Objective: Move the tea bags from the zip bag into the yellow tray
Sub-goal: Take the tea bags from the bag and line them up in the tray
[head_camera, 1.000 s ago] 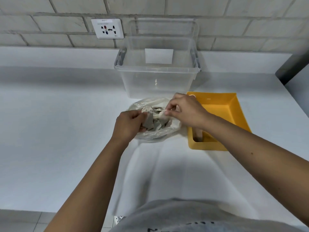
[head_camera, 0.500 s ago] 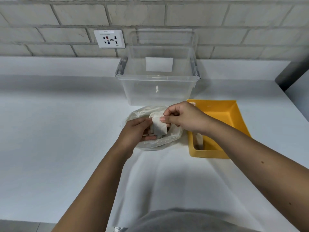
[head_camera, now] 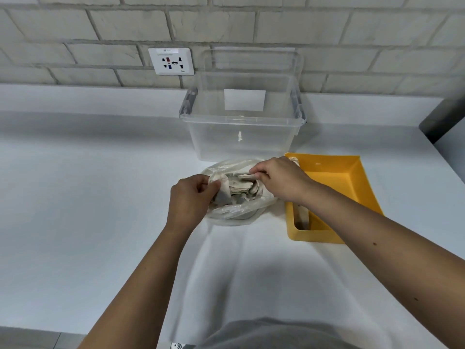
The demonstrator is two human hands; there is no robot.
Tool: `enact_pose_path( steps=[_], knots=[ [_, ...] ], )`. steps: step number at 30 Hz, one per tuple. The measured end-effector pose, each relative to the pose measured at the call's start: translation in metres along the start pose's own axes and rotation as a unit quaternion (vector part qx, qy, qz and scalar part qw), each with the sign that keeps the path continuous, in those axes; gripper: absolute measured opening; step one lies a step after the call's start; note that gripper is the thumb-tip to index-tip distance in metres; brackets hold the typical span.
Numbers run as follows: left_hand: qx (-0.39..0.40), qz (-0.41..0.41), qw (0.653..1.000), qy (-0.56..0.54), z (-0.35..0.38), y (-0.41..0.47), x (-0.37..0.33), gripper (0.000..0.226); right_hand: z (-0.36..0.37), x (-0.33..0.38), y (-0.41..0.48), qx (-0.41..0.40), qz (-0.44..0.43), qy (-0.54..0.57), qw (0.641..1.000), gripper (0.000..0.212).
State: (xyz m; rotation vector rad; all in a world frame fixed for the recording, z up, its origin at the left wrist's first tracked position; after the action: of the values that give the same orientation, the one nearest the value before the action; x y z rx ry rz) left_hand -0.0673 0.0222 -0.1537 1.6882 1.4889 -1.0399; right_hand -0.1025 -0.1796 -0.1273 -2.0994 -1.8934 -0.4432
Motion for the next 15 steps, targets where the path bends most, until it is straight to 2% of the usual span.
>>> enact_pose_path(
  steps=[7, 12, 15],
  knots=[
    [0.006, 0.001, 1.0, 0.014, 0.003, 0.001, 0.002, 0.025, 0.003, 0.009, 0.006, -0.041, -0.016, -0.167, 0.985, 0.03],
    [0.013, -0.022, 0.999, -0.026, 0.003, 0.004, 0.006, 0.019, 0.007, 0.012, 0.013, -0.057, -0.018, -0.188, 0.98, 0.021],
    [0.017, -0.035, 0.998, -0.054, 0.002, 0.004, 0.007, 0.014, 0.004, 0.006, 0.012, -0.076, -0.009, -0.15, 0.986, 0.019]
  ],
)
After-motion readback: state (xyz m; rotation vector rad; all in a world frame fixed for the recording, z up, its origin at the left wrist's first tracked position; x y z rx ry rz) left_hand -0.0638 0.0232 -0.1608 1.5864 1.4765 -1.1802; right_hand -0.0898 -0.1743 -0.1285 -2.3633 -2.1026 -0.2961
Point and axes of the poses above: each hand's wrist, its own y-axis towards the middle knuckle, its own z-axis out of the palm, x = y × z, the point moved 5 cm from there along y, towards the middle knuckle, and after that the axes turned 3 degrees about -x, right-handed, at the moved point
